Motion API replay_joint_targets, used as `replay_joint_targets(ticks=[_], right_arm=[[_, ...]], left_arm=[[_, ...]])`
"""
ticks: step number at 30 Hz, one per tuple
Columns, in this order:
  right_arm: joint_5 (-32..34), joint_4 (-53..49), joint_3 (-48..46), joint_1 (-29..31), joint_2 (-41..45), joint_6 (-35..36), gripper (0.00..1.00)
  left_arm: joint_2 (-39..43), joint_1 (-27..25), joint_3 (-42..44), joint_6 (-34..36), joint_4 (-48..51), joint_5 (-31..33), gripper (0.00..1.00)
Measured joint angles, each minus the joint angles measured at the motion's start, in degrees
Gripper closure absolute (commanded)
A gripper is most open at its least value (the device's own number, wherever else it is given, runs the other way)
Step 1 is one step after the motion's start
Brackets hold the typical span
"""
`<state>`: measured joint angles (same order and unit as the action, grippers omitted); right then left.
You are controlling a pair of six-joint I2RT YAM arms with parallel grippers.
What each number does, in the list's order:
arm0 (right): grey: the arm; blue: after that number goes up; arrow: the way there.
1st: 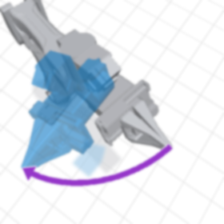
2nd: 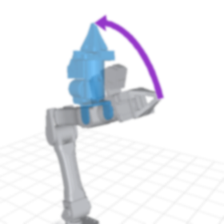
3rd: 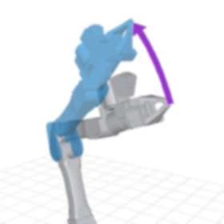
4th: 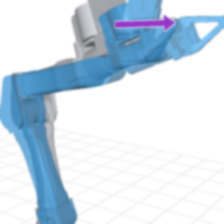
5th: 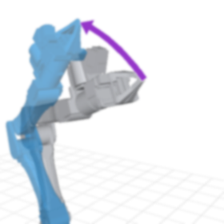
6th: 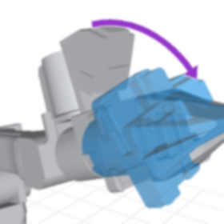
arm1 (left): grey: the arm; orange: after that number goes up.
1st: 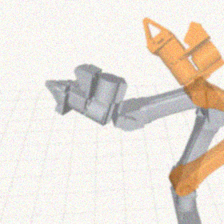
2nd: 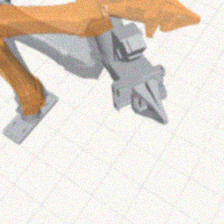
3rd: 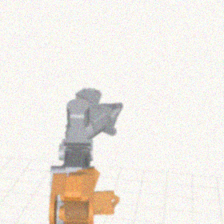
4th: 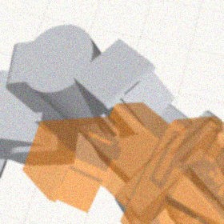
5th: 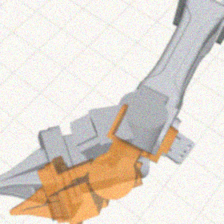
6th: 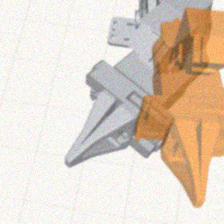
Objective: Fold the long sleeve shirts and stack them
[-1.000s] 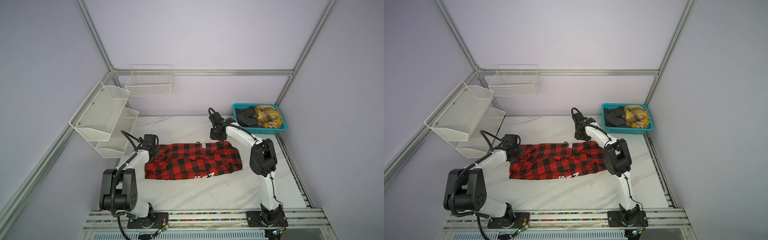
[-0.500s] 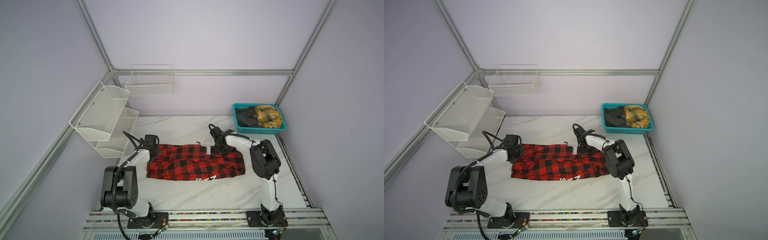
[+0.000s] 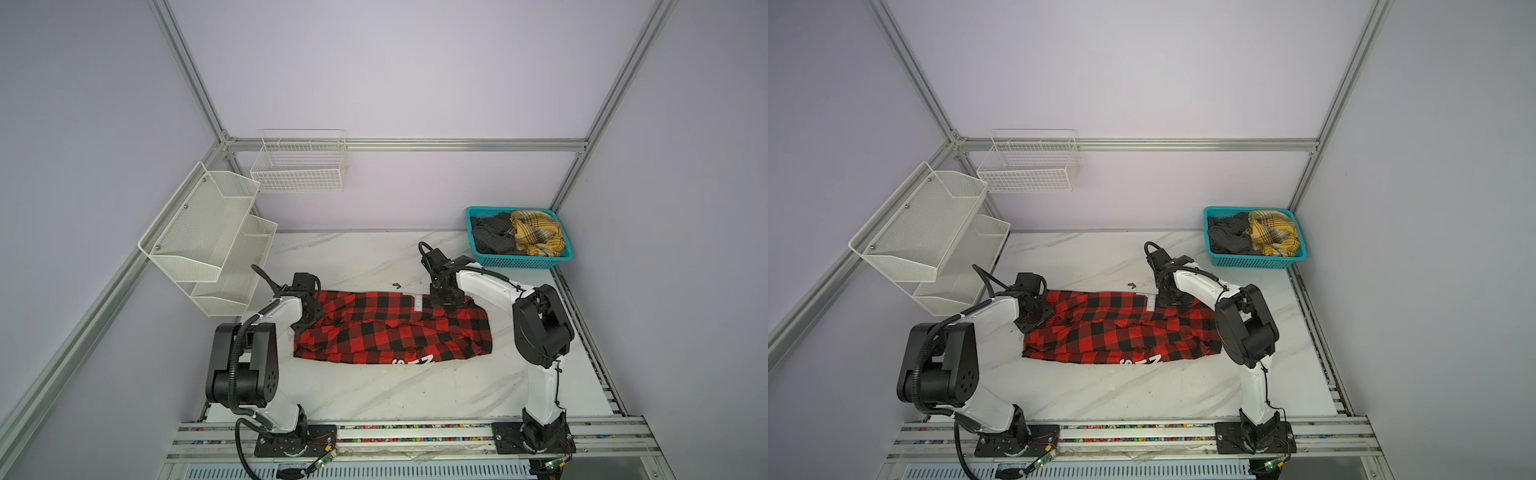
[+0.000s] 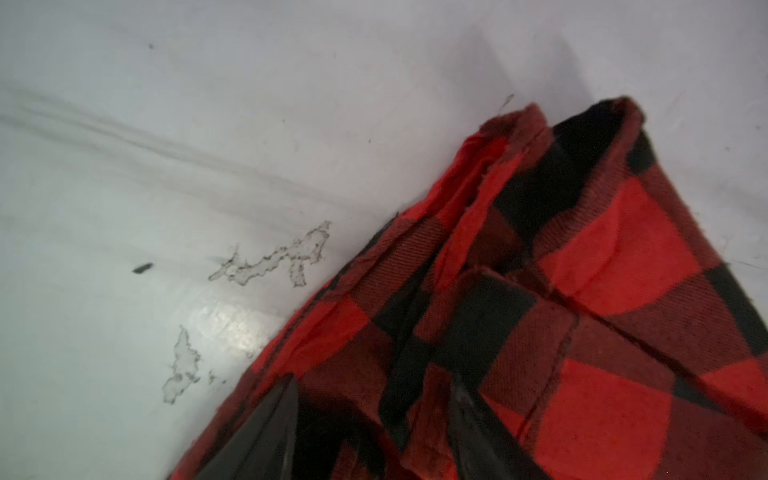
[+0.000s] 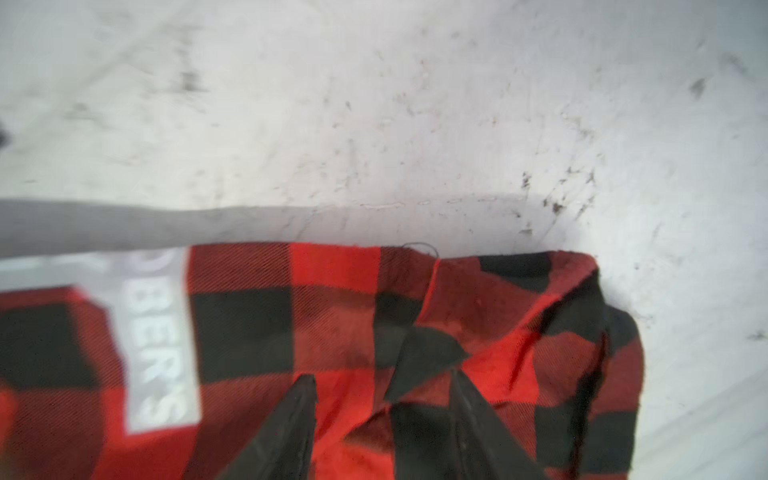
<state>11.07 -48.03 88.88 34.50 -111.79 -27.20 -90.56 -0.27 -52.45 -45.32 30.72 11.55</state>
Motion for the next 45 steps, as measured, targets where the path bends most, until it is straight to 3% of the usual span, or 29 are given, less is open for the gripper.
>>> replay_joint_targets(ticks=[4,9,15,21,23,27,31,34,37,40,42,45], right_arm=[[-0.5,-1.8,-2.6,6.0,7.6,-0.5,0.7],[-5.1,-2.1,-14.1,13.2,13.0,-3.7,0.72],[-9.3,-1.4,-21.4,12.9,10.9,-6.4,0.73],[-11.1,3.2,-19.8,6.5,5.4,-6.0,0.72],[-11.5,3.3,-15.5,2.2,2.2,-5.2,0.71],[-10.3,3.6,5.0,-4.1,-11.3,-3.5,0.64],[-8.2,2.5,30.3,-5.6,-25.7,-0.7,0.54],[-7.3,1.2,37.1,-5.1,-27.3,0.8,0.54],[-7.8,2.1,28.0,-3.7,-19.0,1.2,0.58],[-10.4,4.4,14.6,-0.2,-8.5,0.7,0.65],[-12.5,5.8,8.6,4.2,-4.1,0.0,0.65],[-15.5,8.1,6.3,9.4,-4.3,-1.1,0.67]], left_arm=[[3.8,-2.5,-4.2,1.4,2.1,0.9,0.45],[4.5,-7.0,-10.4,3.4,1.5,-0.1,0.5],[-2.7,-7.4,-10.7,5.2,0.0,-4.6,0.69],[-12.0,-6.5,-10.7,5.5,-0.1,-8.0,0.74],[-11.5,-6.3,-10.3,5.5,-0.7,-8.5,0.74],[-8.7,-6.3,-5.9,5.4,-2.9,-9.8,0.72],[-2.2,-8.8,0.2,5.6,-2.0,-13.5,0.57],[2.2,-14.1,1.4,5.8,-0.3,-19.0,0.44],[7.1,-17.2,1.2,6.1,1.5,-20.9,0.41],[9.4,-14.8,-1.3,6.5,4.8,-19.5,0.51],[6.0,-11.2,-5.3,6.8,5.9,-19.8,0.59],[-1.4,-7.7,-10.3,7.1,5.4,-21.3,0.65]])
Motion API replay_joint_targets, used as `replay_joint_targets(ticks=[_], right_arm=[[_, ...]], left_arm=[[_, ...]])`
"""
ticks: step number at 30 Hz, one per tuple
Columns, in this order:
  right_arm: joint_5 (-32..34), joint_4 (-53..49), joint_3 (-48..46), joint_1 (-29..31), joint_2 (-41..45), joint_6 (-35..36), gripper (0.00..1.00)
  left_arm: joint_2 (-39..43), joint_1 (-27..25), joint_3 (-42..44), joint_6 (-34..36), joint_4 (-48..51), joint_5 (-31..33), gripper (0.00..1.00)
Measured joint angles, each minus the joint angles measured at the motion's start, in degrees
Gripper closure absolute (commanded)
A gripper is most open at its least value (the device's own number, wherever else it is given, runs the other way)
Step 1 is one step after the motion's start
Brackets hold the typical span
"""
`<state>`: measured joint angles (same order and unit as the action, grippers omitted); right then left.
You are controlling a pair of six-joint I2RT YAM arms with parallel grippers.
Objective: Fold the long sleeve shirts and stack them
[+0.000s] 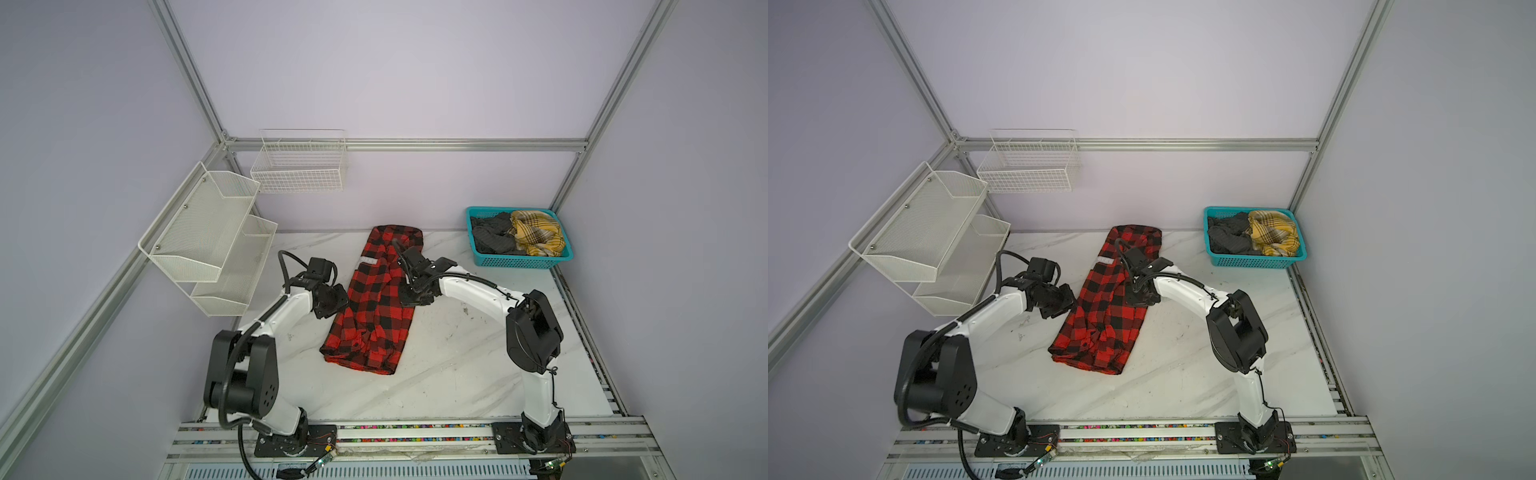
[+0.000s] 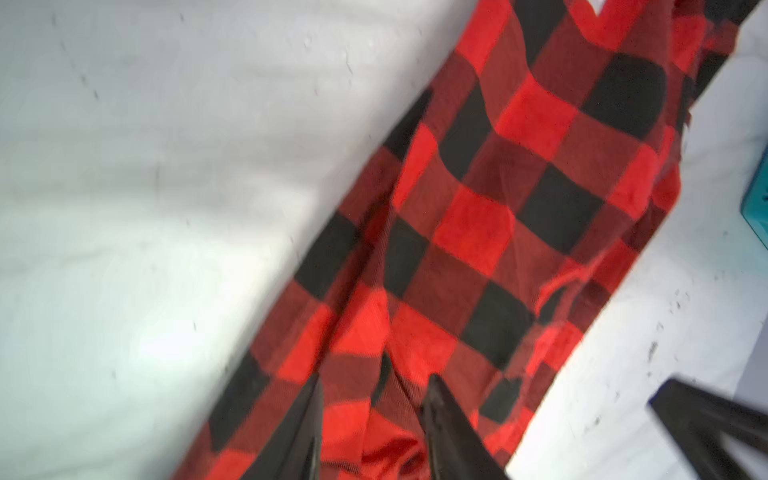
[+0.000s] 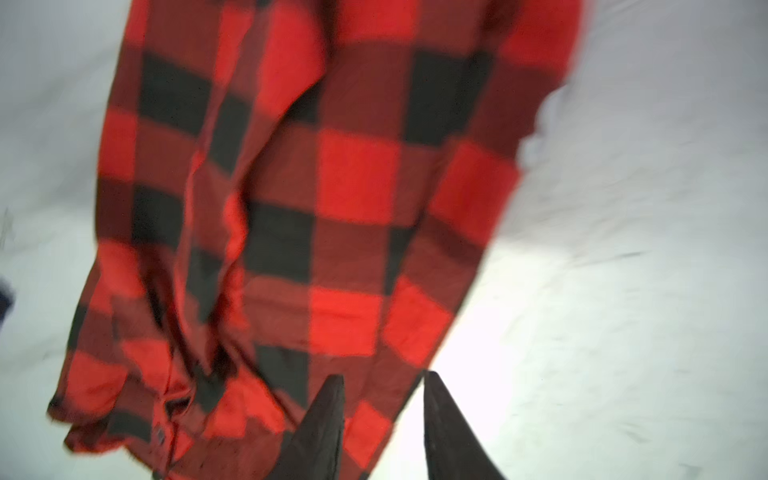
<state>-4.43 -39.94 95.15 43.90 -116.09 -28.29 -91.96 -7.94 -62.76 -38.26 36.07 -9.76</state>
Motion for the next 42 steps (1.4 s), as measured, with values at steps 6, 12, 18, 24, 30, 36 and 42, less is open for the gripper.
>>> replay_joint_targets(ticks=[6,12,18,24,30,36,42], right_arm=[[-3.9,3.3,0.4,2.0,-8.1,-3.0,0.76],[-2.3,4.1,1.7,-3.6,-9.7,-5.9,0.79],[0.8,2.7,1.8,-10.3,-8.9,-4.4,0.63],[0.3,-0.2,11.9,-10.4,-8.8,-1.8,0.53],[-2.1,0.3,20.9,-8.9,-11.6,-1.6,0.49],[-3.3,0.2,18.2,-7.4,-15.0,-2.8,0.5],[-4.3,0.3,17.2,-6.5,-16.7,-4.3,0.79]], left_arm=[[-9.4,0.4,-1.2,0.0,-1.7,-4.4,0.68],[-10.2,-2.3,-1.2,-0.1,-2.6,-5.9,0.68],[-10.3,-10.3,0.1,-1.8,-5.6,-8.1,0.63],[-8.4,-10.4,0.2,-4.0,-4.3,-7.8,0.5],[-7.6,-6.9,-4.6,-4.0,-1.3,-7.6,0.5],[-7.6,-4.8,-7.7,-4.0,-1.2,-8.0,0.5],[-7.7,-3.7,-7.8,-3.9,-0.5,-8.1,0.51]])
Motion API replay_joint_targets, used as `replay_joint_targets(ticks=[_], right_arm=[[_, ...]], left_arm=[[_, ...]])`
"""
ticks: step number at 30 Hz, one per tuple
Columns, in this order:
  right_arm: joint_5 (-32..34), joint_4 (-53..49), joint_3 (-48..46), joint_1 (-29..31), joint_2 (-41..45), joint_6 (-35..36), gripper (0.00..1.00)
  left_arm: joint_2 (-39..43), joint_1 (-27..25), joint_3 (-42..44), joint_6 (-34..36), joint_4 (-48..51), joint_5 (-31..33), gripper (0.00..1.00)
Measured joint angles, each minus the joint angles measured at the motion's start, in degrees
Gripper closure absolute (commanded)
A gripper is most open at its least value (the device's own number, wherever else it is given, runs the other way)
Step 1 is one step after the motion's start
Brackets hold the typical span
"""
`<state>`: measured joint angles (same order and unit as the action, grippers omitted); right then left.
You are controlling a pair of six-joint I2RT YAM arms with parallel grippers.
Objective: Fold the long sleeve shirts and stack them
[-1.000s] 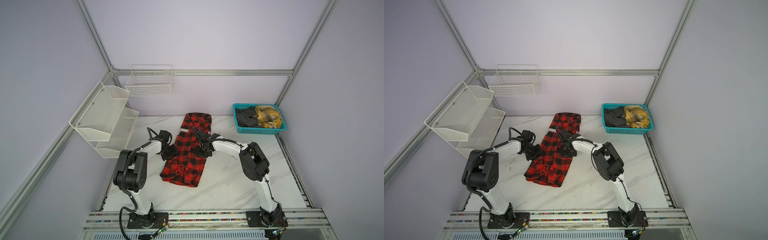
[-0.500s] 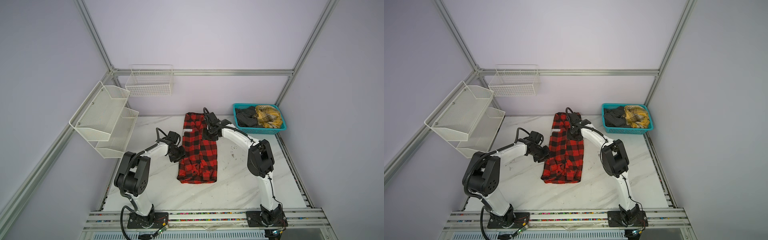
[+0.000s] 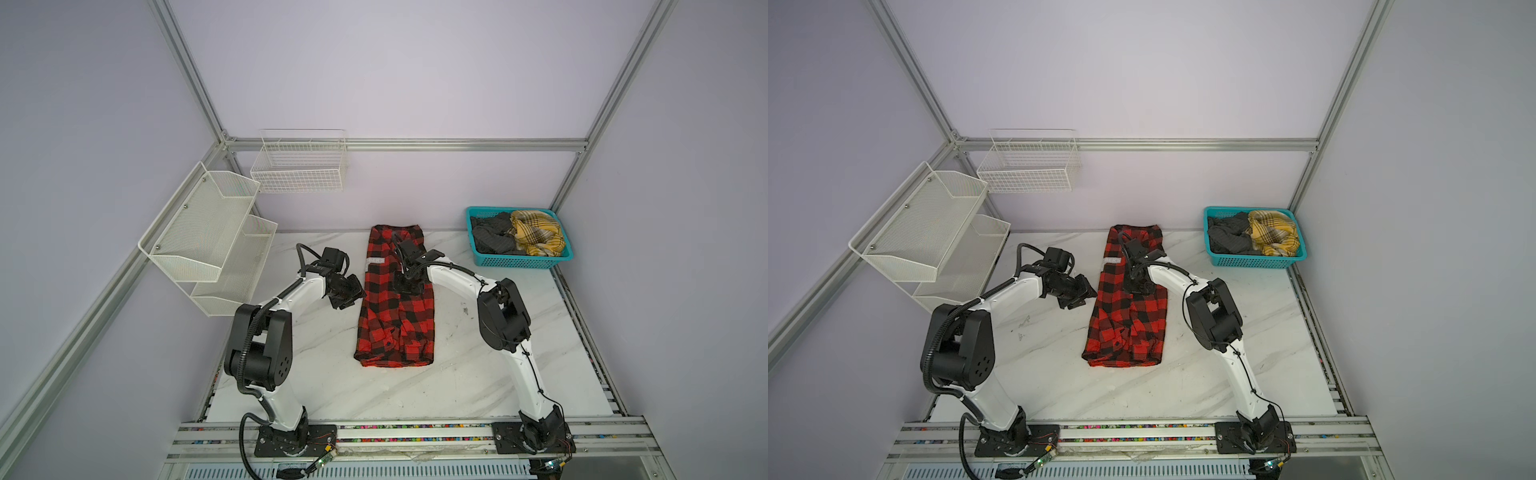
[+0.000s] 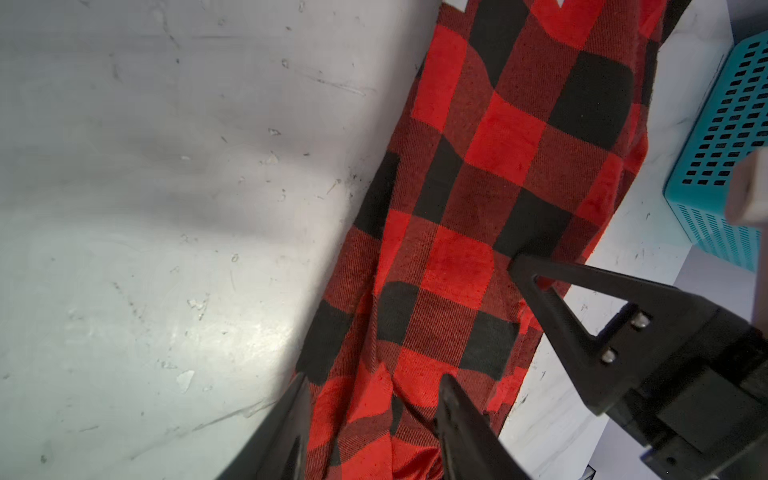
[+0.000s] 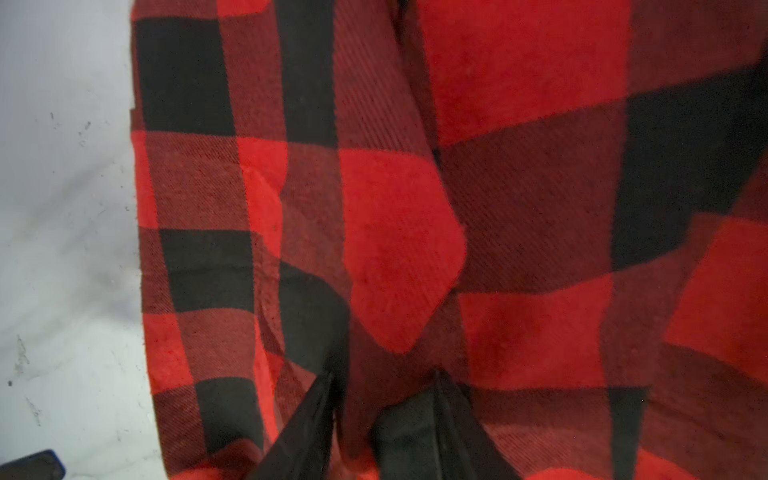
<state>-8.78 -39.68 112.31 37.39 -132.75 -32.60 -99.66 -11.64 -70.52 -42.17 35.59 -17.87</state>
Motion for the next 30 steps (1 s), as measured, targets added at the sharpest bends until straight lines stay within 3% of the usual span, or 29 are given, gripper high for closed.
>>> replay_joint_targets(ticks=[5,10,18,24,27,30], right_arm=[[0.8,-0.5,3.2,0.0,-1.0,0.1,1.0],[2.9,-0.8,2.7,0.0,-0.8,-0.6,1.0],[5.0,1.4,-8.5,-1.7,3.5,-2.2,1.0],[4.2,3.2,-10.8,-2.8,4.2,-3.2,0.65],[4.4,2.5,-10.5,-2.7,5.1,-2.8,0.59],[5.3,0.2,-8.5,-2.4,6.4,-2.0,0.6]], left_arm=[[-0.2,0.0,0.0,0.7,0.2,0.0,0.51],[-1.3,0.0,0.0,1.1,0.2,0.0,0.51],[-2.0,0.0,0.0,1.4,0.5,0.1,0.51],[-2.0,0.0,0.0,1.4,0.7,0.0,0.49],[-2.0,0.0,0.0,1.4,1.0,0.0,0.47],[-1.8,0.0,0.0,1.4,1.2,0.0,0.47]])
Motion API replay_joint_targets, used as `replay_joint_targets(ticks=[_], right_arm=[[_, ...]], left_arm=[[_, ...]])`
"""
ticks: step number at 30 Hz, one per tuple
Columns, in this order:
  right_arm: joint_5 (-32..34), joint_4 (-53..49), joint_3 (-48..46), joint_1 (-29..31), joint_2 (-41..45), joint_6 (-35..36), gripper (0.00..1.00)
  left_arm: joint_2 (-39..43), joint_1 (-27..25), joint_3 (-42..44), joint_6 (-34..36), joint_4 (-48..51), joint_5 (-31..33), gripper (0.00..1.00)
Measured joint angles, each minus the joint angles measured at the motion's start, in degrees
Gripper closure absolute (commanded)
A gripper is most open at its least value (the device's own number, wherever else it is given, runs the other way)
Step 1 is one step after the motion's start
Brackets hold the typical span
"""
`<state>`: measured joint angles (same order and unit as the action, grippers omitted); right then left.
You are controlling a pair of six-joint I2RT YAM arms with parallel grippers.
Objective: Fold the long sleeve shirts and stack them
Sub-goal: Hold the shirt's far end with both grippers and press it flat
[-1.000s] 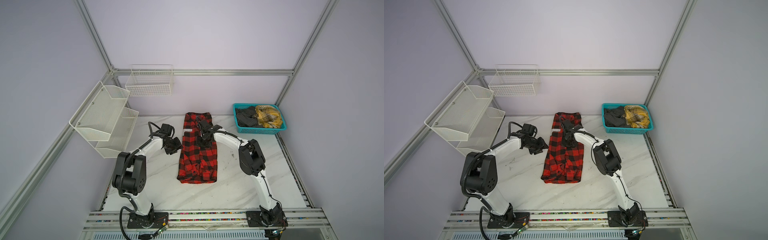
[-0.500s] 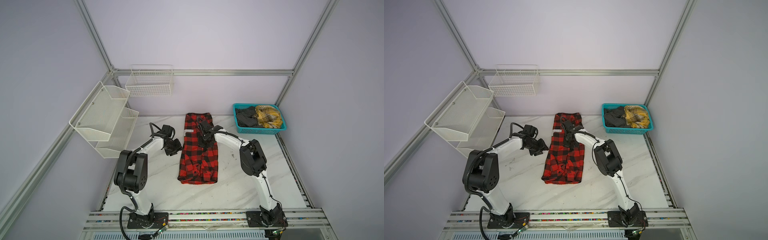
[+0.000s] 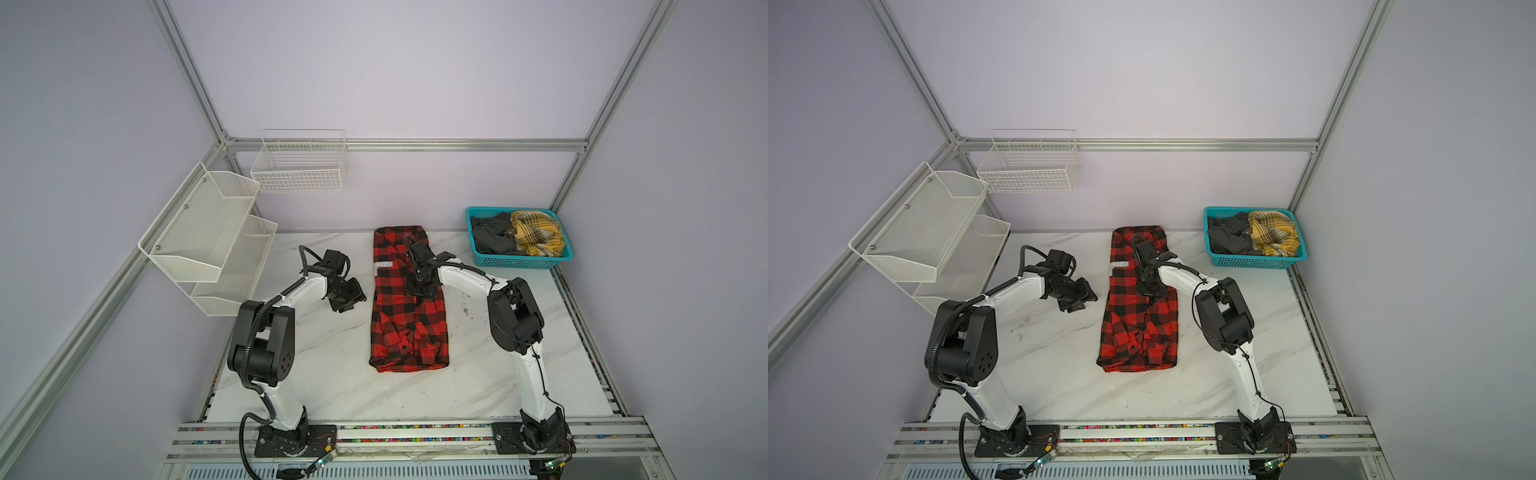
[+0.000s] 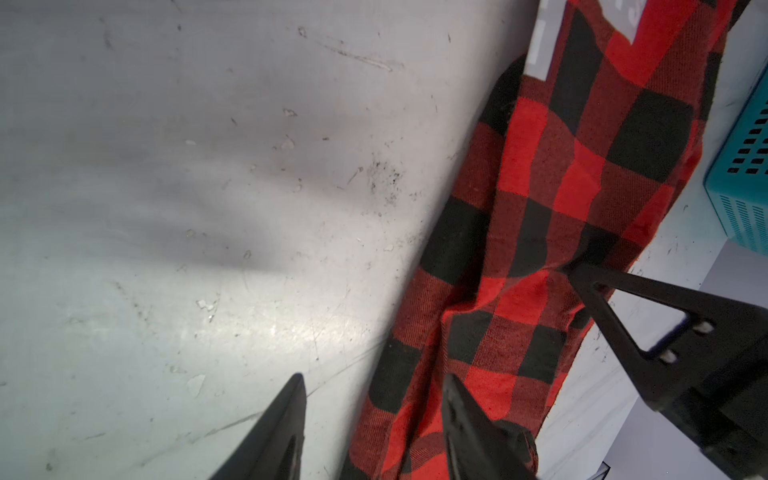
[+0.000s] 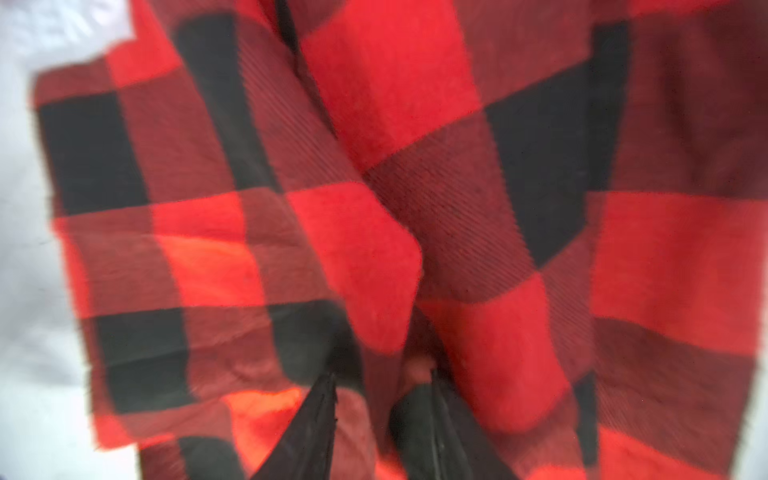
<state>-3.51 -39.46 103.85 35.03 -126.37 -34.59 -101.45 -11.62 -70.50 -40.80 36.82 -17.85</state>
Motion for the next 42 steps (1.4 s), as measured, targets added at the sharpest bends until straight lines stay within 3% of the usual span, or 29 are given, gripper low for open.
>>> replay_joint_targets(ticks=[5,15,24,30,35,39,42], right_arm=[[1.3,-1.6,6.8,0.4,1.6,2.4,0.77],[0.8,-0.7,24.2,0.2,-10.7,6.9,0.82],[-0.6,1.5,22.0,-4.2,-17.3,8.2,0.87],[-4.5,8.4,13.6,-6.8,-13.4,6.9,0.77],[-7.4,9.4,12.8,-7.1,-12.7,6.5,0.61],[-8.3,8.7,8.7,-6.9,-8.5,6.6,0.49],[-8.0,7.9,2.4,-6.5,-1.4,6.8,0.47]], left_arm=[[0.8,-0.1,0.0,-0.2,0.2,-0.1,0.47],[0.3,-4.9,0.0,-2.1,0.0,-1.6,0.48],[-5.0,-7.6,0.0,-3.6,-0.9,-1.9,0.48],[-6.9,-9.0,0.0,-3.9,-1.7,-2.1,0.48],[-6.3,-9.5,0.6,-4.7,-2.1,-2.3,0.43],[-2.5,-9.4,2.6,-5.2,-0.2,-1.0,0.39],[2.1,-9.4,3.2,-5.6,1.7,-0.1,0.37]])
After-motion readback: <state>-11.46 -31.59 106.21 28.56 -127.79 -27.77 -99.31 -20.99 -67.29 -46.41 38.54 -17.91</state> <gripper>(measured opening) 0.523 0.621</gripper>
